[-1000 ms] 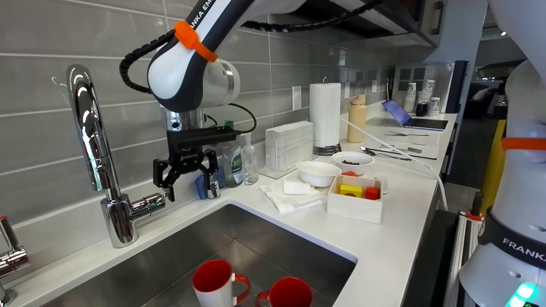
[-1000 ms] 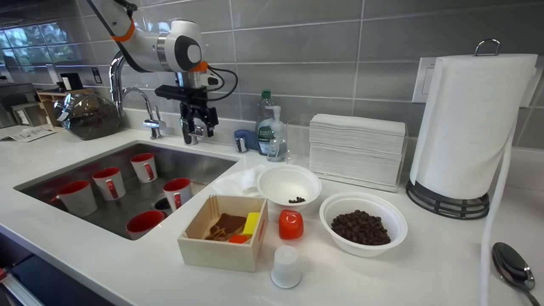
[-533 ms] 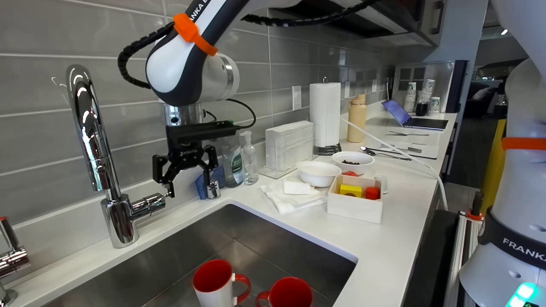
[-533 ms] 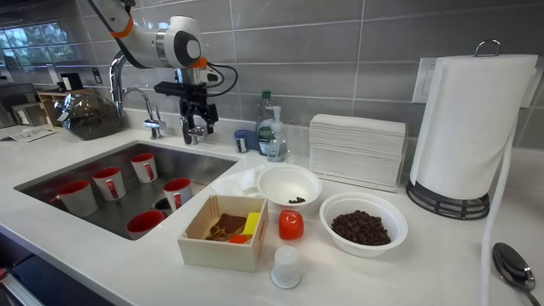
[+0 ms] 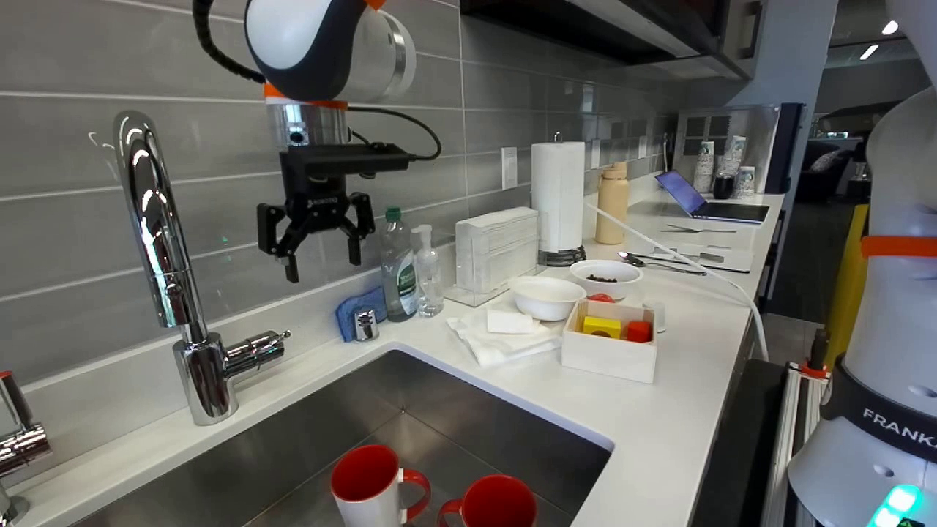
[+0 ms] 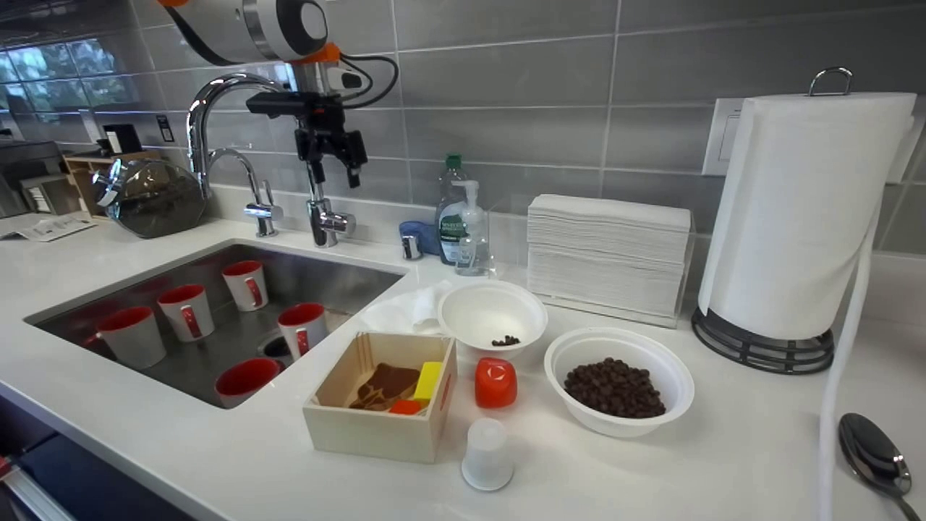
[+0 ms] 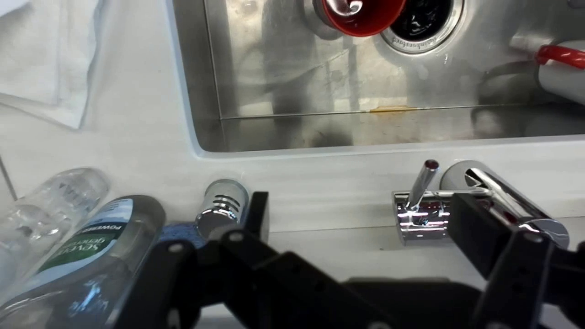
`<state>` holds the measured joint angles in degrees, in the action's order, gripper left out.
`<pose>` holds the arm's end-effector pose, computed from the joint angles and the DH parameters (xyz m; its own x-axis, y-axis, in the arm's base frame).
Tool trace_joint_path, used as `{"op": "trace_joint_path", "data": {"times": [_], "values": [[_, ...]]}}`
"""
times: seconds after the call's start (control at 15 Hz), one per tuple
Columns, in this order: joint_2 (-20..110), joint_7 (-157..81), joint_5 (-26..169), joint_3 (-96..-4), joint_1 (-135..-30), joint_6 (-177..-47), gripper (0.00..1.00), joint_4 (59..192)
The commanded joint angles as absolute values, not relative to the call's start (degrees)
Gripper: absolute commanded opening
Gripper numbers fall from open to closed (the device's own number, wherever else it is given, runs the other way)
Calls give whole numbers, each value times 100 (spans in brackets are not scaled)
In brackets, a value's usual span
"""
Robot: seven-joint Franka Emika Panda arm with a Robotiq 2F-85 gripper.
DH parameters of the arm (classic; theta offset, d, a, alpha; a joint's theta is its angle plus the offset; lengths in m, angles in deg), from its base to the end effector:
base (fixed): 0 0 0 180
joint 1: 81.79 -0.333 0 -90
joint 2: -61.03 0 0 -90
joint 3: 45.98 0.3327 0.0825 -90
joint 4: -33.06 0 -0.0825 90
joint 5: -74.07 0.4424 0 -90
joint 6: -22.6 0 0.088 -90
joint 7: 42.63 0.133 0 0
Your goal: Open and close the water to the faucet
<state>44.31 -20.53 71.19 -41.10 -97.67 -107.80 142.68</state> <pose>0.6347 0.2363 0.3064 0.9974 0.0029 0.0727 0.0038 -0.9999 -0.0122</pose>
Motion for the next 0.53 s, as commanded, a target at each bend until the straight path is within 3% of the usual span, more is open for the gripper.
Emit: {"op": "trace_joint_path", "data": {"times": [0.0,0.47], "values": [[5169,-2023,6894,-4086,-9685,-10557,100,14699],[5673,-1978,6500,-3979,-9583,-10494,100,14929]]}}
